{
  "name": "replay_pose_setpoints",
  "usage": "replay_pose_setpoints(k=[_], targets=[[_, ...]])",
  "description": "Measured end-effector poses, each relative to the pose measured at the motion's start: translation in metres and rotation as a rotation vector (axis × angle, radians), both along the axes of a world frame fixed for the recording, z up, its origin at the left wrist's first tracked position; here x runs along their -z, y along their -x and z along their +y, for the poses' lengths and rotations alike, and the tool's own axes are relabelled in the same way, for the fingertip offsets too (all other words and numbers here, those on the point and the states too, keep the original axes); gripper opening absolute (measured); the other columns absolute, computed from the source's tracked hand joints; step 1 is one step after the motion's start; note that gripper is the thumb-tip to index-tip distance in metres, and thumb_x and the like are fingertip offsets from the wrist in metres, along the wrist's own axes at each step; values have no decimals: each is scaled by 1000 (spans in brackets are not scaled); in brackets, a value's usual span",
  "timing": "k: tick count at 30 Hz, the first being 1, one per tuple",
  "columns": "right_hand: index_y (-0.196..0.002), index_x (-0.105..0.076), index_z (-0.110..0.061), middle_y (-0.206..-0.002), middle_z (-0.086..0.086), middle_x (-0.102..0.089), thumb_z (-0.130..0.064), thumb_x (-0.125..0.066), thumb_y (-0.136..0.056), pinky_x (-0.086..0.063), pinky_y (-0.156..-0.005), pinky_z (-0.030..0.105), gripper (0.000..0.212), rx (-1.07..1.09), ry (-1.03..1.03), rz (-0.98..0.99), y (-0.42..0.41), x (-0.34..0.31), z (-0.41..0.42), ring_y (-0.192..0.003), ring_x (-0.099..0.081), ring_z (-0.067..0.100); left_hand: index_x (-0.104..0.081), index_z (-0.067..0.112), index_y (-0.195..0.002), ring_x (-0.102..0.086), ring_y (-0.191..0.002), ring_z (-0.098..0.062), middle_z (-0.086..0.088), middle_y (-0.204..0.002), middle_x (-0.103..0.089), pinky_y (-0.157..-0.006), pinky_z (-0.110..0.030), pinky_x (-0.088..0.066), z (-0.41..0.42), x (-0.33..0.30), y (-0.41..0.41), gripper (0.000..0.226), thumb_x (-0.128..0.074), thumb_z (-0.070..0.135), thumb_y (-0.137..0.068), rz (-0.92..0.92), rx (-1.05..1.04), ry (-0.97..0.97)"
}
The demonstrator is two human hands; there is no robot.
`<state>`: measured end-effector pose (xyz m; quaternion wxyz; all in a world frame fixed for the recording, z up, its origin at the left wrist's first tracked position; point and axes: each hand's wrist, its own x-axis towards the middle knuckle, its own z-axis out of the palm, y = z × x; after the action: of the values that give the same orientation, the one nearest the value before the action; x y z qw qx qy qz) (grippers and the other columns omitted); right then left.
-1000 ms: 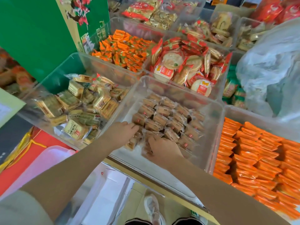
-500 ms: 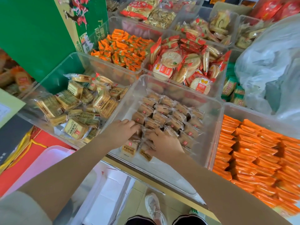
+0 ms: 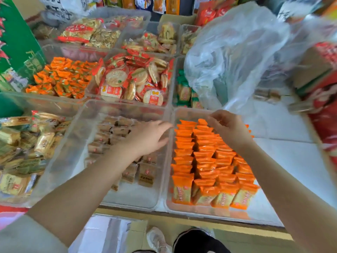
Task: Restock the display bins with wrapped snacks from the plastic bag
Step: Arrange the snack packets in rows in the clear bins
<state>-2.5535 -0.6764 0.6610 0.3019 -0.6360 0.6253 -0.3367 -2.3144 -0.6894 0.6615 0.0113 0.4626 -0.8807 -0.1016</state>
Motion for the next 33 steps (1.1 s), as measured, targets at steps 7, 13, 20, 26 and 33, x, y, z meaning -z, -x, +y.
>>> replay_pose_setpoints(k=[7,13,20,26,33], targets=[[-76,-62,-18,-77,2,-67,-23,-59,-88,-48,-68,33,13,285,-135,60,154,11,-10,-65,-59,16,-47,21,-133,-54,-109,-14,5,-127,-53,-77,-18,-34,-24,-10,141,42,-52,32,-93,111,170,0],[-93,-66,-8,-98,4,-67,-20,-57,-89,-38,-78,27,15,364,-220,251,280,47,-47,-94,-59,24,-45,21,-134,-53,-113,-19,2,-133,-50,-89,-30,-44,-62,-1,274,43,-50,33,-93,128,167,-62],[-132,-46,-7,-129,12,-52,-21,-55,-92,-35,-98,36,44,161,-197,510,366,105,-166,-120,-46,31,-48,21,-130,-54,-107,-18,2,-124,-55,-84,-29,-45,-142,29,382,38,-50,29,-93,166,69,-26],[-126,-40,-8,-130,8,-42,-35,-74,-75,-37,-99,41,67,68,-301,590,402,157,-256,-124,-35,31,-45,18,-128,-55,-107,-21,1,-125,-49,-84,-35,-46,-199,61,425,37,-47,31,-94,-6,70,20],[-135,-38,-13,-134,11,-42,-51,-74,-70,-33,-102,38,83,57,-237,671,420,145,-264,-125,-35,30,-43,12,-124,-47,-113,-26,-7,-123,-43,-84,-35,-42,-257,109,464,37,-52,24,-90,-133,-35,-60]])
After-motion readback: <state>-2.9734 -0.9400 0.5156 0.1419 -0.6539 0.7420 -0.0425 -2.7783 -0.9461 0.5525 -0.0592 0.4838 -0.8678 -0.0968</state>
